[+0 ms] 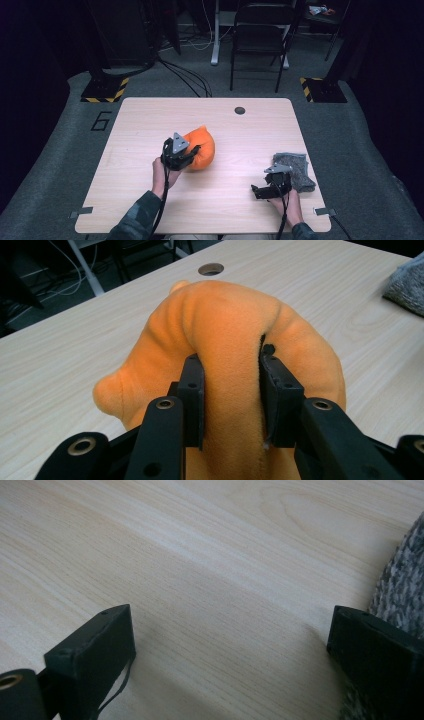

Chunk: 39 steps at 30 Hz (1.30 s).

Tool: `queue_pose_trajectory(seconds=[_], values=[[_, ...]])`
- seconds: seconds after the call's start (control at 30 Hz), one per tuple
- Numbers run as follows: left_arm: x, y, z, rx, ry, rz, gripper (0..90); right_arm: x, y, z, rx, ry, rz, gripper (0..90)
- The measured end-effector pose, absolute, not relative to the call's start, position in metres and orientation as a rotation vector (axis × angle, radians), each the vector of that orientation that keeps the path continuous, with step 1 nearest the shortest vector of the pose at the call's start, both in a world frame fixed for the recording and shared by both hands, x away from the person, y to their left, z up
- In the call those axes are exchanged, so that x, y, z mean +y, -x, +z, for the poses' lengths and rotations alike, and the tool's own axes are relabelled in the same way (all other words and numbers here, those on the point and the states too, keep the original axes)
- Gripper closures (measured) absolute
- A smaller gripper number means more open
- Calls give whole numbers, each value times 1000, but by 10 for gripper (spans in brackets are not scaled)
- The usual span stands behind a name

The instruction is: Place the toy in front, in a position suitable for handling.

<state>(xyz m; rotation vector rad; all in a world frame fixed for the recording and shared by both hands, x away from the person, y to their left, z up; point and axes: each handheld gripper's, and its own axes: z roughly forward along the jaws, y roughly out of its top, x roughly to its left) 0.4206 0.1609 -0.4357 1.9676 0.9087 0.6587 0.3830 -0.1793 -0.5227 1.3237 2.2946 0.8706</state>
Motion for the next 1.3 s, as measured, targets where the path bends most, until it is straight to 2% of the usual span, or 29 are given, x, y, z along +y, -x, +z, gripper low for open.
queue_pose_trajectory(seconds=[0.2, 0.53, 0.83, 0.97, 1.17, 1.27, 1.3], values=[[135, -422, -431, 900, -1958, 670, 667, -179, -383, -523, 2295, -1323, 871, 41], [97, -427, -443, 920, -1957, 636, 661, -179, -383, -523, 2299, -1322, 871, 40], [85, -429, -467, 929, -2011, 596, 619, -179, -383, -523, 2294, -1319, 875, 40], [84, -427, -464, 907, -2039, 618, 467, -179, -383, -523, 2297, -1330, 871, 41], [93, -423, -454, 934, -1999, 610, 237, -179, -383, -523, 2291, -1323, 877, 39], [103, -418, -446, 941, -1964, 617, 160, -180, -383, -523, 2289, -1324, 873, 24], [108, -417, -442, 945, -1952, 624, 158, -180, -384, -524, 2290, -1324, 875, 19]])
